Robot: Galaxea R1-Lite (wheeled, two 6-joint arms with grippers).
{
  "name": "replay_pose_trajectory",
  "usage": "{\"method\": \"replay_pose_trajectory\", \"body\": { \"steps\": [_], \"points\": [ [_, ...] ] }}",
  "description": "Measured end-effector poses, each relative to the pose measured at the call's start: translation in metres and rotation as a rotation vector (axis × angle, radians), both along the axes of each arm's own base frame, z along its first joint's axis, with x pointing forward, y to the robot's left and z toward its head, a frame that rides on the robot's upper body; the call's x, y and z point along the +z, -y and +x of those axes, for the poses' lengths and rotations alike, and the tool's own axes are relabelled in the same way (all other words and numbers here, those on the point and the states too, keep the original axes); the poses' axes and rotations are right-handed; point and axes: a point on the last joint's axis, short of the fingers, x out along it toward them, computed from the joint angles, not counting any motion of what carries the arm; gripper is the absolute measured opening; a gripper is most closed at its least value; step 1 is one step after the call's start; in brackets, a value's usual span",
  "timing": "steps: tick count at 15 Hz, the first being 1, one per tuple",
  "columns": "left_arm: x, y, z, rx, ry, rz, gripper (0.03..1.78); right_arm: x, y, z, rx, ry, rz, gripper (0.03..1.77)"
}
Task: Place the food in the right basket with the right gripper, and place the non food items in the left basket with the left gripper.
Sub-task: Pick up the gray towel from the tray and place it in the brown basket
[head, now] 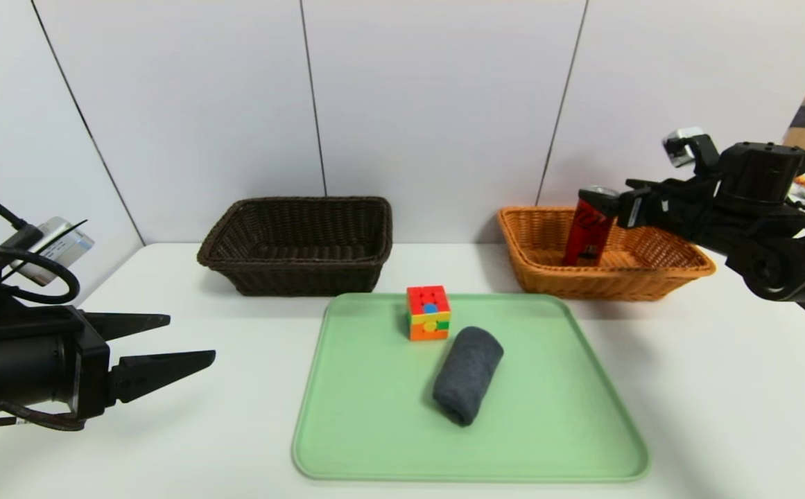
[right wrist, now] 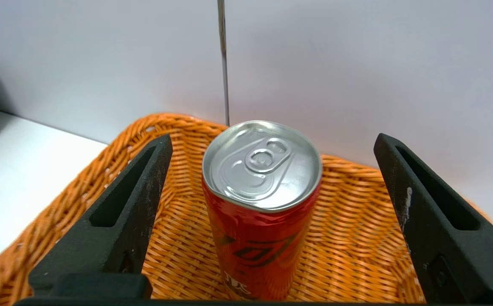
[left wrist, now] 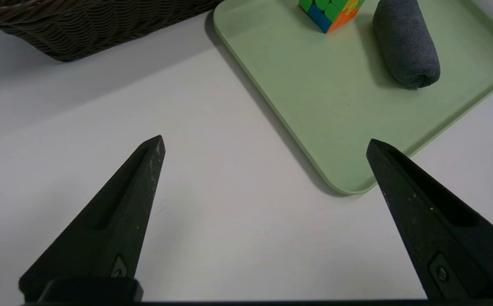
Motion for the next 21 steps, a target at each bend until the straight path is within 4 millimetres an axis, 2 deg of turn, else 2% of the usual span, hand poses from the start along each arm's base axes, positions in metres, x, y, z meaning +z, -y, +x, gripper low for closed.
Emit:
{"method": "replay_pose_trajectory", "body": {
  "steps": [6, 12, 16, 21],
  "points": [
    [0.002, 0.000, -0.004, 0.000, 0.013, -0.002, 1.69, 0.041, 0.001, -0.040, -0.008, 0.026, -0.001, 1.68],
    [0.002, 0.001, -0.013, -0.002, 0.026, -0.004, 1.69, 0.074, -0.007, -0.106, 0.024, -0.017, 0.002, 1.69],
    [-0.003, 0.001, -0.017, -0.004, 0.015, -0.005, 1.69, 0.066, -0.020, -0.149, 0.078, -0.083, 0.007, 1.69],
    [-0.001, 0.002, -0.017, -0.048, 0.019, -0.028, 1.69, 0.049, -0.047, -0.181, 0.237, -0.140, 0.009, 1.69]
  ]
}}
